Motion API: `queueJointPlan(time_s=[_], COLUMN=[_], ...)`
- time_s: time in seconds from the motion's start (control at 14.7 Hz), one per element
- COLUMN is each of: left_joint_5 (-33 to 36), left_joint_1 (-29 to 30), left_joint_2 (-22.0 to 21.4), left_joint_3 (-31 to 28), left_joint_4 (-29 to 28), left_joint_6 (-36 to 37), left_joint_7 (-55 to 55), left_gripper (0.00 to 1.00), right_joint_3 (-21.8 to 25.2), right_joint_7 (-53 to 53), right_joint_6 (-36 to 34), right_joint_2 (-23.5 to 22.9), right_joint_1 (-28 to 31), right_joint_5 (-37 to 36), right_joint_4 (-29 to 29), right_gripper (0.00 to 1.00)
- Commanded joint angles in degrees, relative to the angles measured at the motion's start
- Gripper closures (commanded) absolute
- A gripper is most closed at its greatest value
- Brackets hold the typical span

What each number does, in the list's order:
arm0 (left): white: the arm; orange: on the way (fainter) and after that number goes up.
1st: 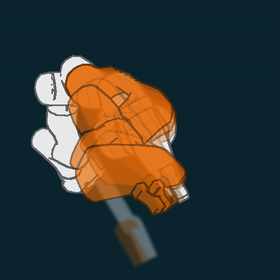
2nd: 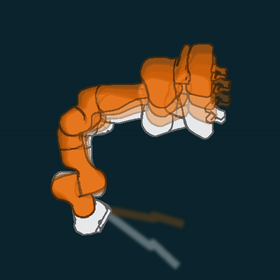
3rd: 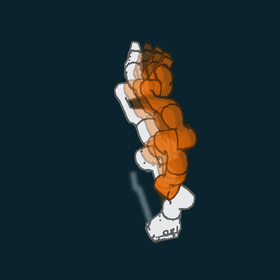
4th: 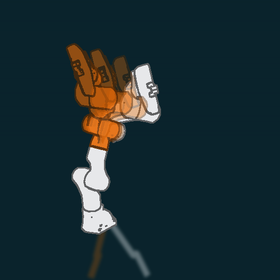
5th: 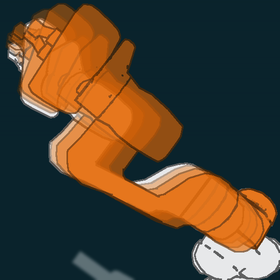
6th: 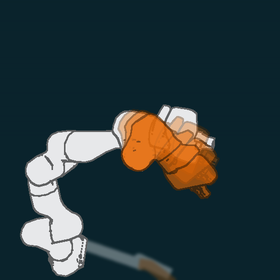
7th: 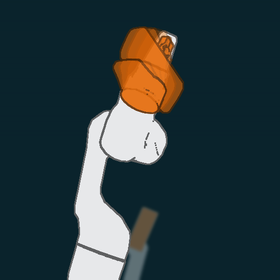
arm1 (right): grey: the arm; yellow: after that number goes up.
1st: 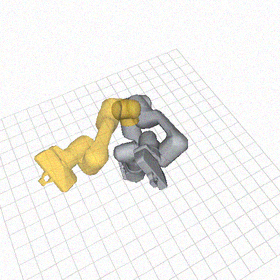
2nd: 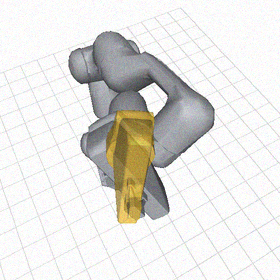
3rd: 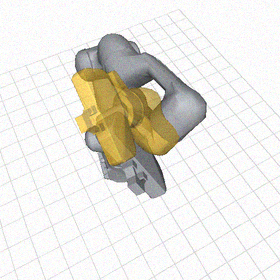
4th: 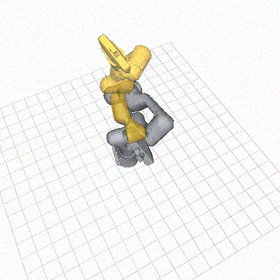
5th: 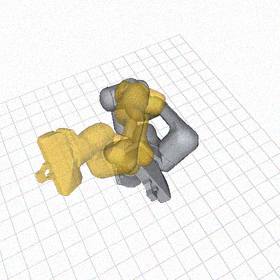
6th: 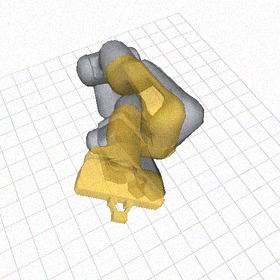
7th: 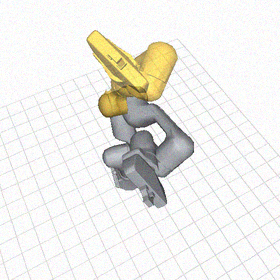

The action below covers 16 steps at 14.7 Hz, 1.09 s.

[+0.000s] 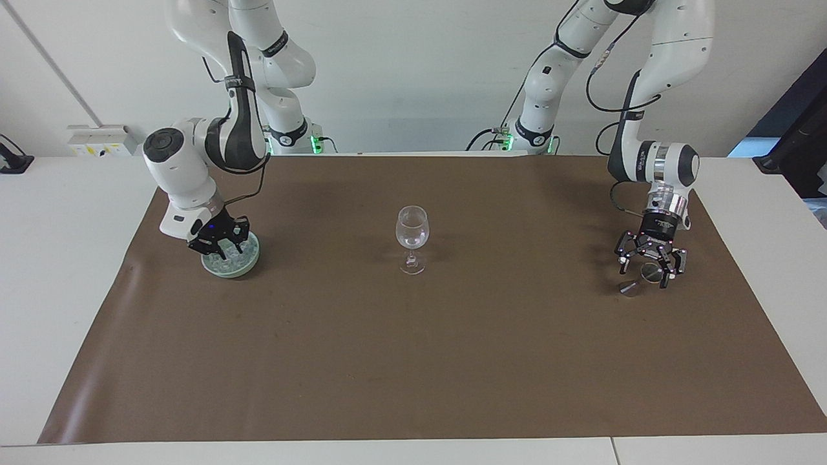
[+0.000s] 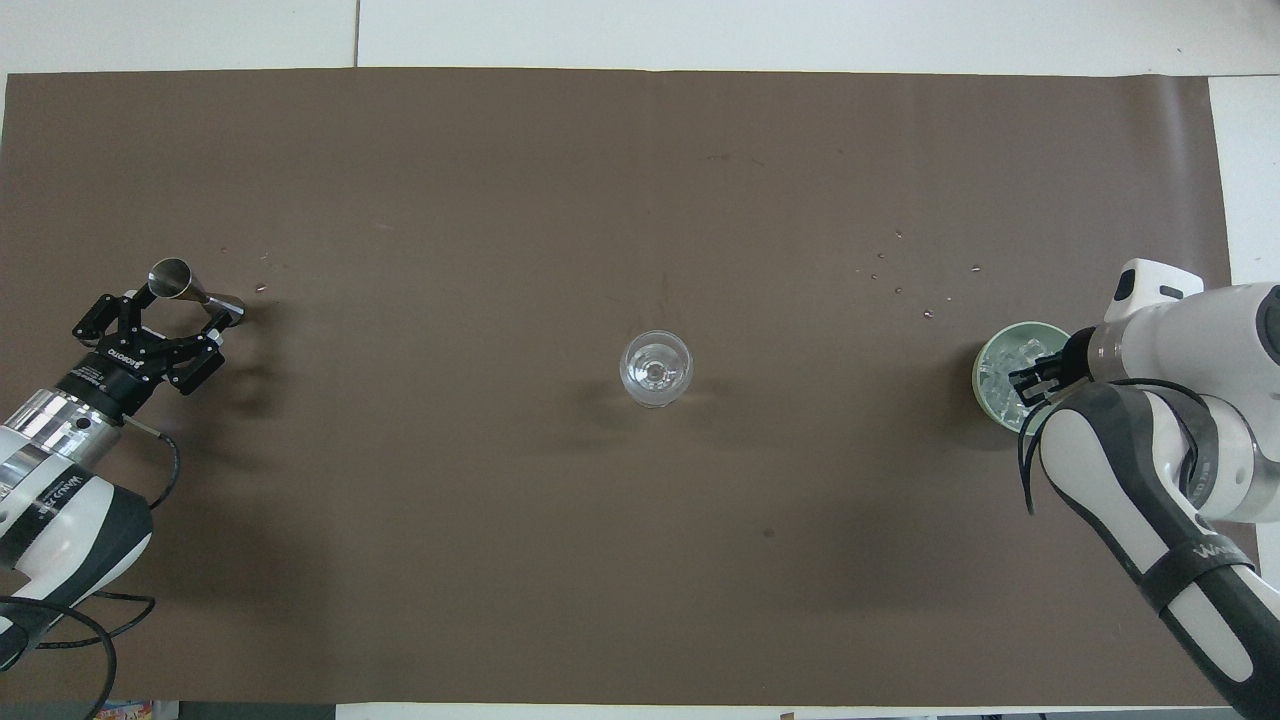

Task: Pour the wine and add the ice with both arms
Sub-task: 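Set down the jigger with the left gripper while the right gripper grasps the bowl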

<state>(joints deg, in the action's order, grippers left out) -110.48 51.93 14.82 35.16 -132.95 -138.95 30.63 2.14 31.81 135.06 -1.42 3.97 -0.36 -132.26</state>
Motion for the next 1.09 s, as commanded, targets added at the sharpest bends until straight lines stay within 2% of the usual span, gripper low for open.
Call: queueJointPlan(time_s=[0.0,0.2,0.48,0.61,0.75,0.88,1.02], left_joint_5=[2.35,8.86,23.88,30.38,41.60,51.29,58.68], left_joint_1=[0.37,1.24,2.21,2.65,2.65,2.56,2.04], left_joint_2=[-3.30,-3.30,-3.04,-3.13,-3.13,-2.52,-2.51], left_joint_3=[-0.09,-0.26,-1.05,-2.98,-6.31,-8.70,-8.70], left_joint_4=[-2.93,-2.58,-1.27,-0.56,2.24,6.72,10.15], left_joint_6=[-0.18,0.43,2.45,5.43,11.04,15.89,16.35], left_joint_7=[0.66,1.19,1.37,1.37,1.37,1.80,1.80], left_gripper=[0.00,0.00,0.00,0.00,0.00,0.00,0.00], right_joint_3=[-0.38,-0.38,-0.38,-0.47,-0.64,-0.73,-0.73], right_joint_7=[1.85,1.85,1.59,0.98,-2.08,-6.99,-15.85], right_joint_6=[-0.76,-0.94,-3.38,-10.21,-16.29,-20.96,-24.30], right_joint_2=[1.51,1.51,0.98,-0.51,-1.65,-2.10,-2.10], right_joint_1=[1.30,1.30,1.21,0.60,-0.19,-3.52,-8.61], right_joint_5=[0.89,0.88,0.88,1.15,1.15,1.24,1.50], right_joint_4=[-1.25,-0.99,1.72,7.59,13.31,18.50,22.64], right_gripper=[0.77,0.85,0.86,0.86,0.86,0.86,0.86])
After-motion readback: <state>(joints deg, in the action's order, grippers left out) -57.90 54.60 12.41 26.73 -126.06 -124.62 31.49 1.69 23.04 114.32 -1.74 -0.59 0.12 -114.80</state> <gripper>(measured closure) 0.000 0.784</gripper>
